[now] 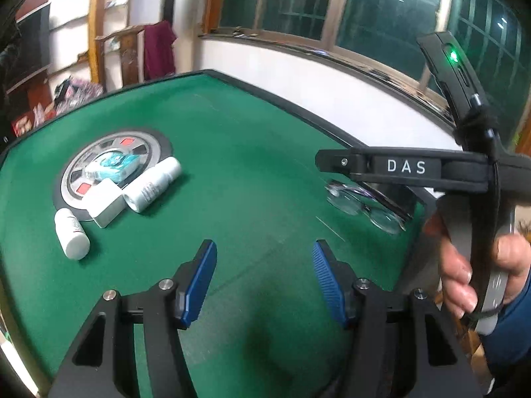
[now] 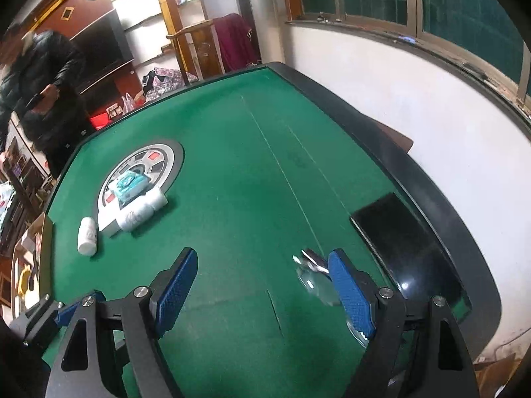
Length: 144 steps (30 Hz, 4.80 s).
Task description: Organize objects
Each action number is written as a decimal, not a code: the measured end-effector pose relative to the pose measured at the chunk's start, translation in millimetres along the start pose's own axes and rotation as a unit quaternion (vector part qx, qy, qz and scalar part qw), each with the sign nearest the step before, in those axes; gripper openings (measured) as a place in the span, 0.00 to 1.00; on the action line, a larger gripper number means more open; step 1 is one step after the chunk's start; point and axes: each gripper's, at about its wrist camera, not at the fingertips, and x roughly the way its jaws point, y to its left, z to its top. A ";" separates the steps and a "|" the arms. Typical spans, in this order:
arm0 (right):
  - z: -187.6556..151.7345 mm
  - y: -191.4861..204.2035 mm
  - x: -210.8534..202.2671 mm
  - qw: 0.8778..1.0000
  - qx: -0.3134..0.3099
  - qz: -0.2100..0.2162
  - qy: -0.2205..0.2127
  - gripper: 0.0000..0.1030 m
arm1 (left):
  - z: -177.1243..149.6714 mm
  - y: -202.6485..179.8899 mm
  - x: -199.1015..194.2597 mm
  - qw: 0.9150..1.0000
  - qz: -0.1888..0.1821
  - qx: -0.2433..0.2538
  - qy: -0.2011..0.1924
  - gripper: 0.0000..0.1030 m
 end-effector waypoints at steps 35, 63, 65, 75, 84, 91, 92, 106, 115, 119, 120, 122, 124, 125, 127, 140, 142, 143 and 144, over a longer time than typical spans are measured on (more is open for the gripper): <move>57.8 -18.0 41.2 0.998 0.015 0.018 -0.051 0.82 | 36.3 1.8 58.2 0.999 0.049 -0.012 0.003 0.57; 46.6 11.8 16.8 0.994 0.072 -0.081 -0.021 0.82 | 23.8 54.4 36.9 0.992 0.110 -0.050 -0.021 0.57; 42.0 2.2 12.3 0.994 0.077 -0.081 -0.014 0.82 | 24.1 52.1 38.1 0.993 0.106 -0.048 -0.018 0.57; 7.6 -6.3 21.6 0.997 0.068 -0.037 0.013 0.82 | 21.0 62.0 54.8 0.996 0.063 -0.057 0.014 0.57; 1.1 9.2 29.2 0.999 0.032 0.030 0.021 0.82 | 32.5 134.6 35.7 0.986 0.093 -0.135 -0.012 0.48; 1.8 39.7 39.8 0.997 0.003 0.060 0.037 0.82 | 20.8 200.7 27.4 0.955 0.158 -0.252 0.009 0.48; 3.1 45.5 43.4 0.996 0.003 0.072 0.042 0.82 | 18.2 206.0 32.4 0.952 0.154 -0.265 0.017 0.48; 24.3 106.4 115.4 0.987 0.065 0.071 0.130 0.82 | 19.8 188.1 62.3 0.953 0.246 -0.173 0.037 0.34; 45.6 140.2 135.6 0.990 0.059 0.011 0.124 0.82 | 21.3 184.3 64.3 0.954 0.250 -0.162 0.037 0.34; 39.7 165.1 144.3 0.990 0.008 0.005 0.142 0.56 | 21.5 182.6 64.0 0.954 0.248 -0.163 0.037 0.34; 36.3 167.3 145.7 0.989 -0.001 0.001 0.148 0.46 | 21.3 182.7 63.8 0.954 0.248 -0.162 0.037 0.34; 33.4 171.2 143.6 0.990 -0.029 -0.025 0.133 0.37 | 21.3 182.9 62.9 0.955 0.247 -0.162 0.037 0.34; 32.2 165.1 142.7 0.991 -0.026 -0.013 0.134 0.36 | 20.9 182.8 61.8 0.955 0.246 -0.162 0.037 0.34; 31.9 161.6 141.4 0.991 -0.023 -0.012 0.134 0.36 | 20.9 182.9 61.1 0.955 0.245 -0.162 0.037 0.34; 30.3 152.3 137.1 0.991 -0.016 -0.004 0.135 0.36 | 21.4 180.9 61.6 0.956 0.242 -0.161 0.036 0.34; -2.3 86.1 84.5 0.994 0.029 0.012 0.103 0.36 | 22.8 143.8 68.4 0.972 0.200 -0.117 0.029 0.33; -5.5 80.2 78.3 0.995 0.029 0.006 0.098 0.36 | 22.9 132.2 69.4 0.976 0.191 -0.102 0.025 0.33; -6.2 76.3 74.0 0.995 0.028 0.004 0.095 0.36 | 22.9 128.3 69.8 0.977 0.187 -0.097 0.024 0.33; -5.5 74.0 72.3 0.995 0.028 0.003 0.092 0.36 | 23.1 123.9 70.1 0.979 0.183 -0.091 0.023 0.33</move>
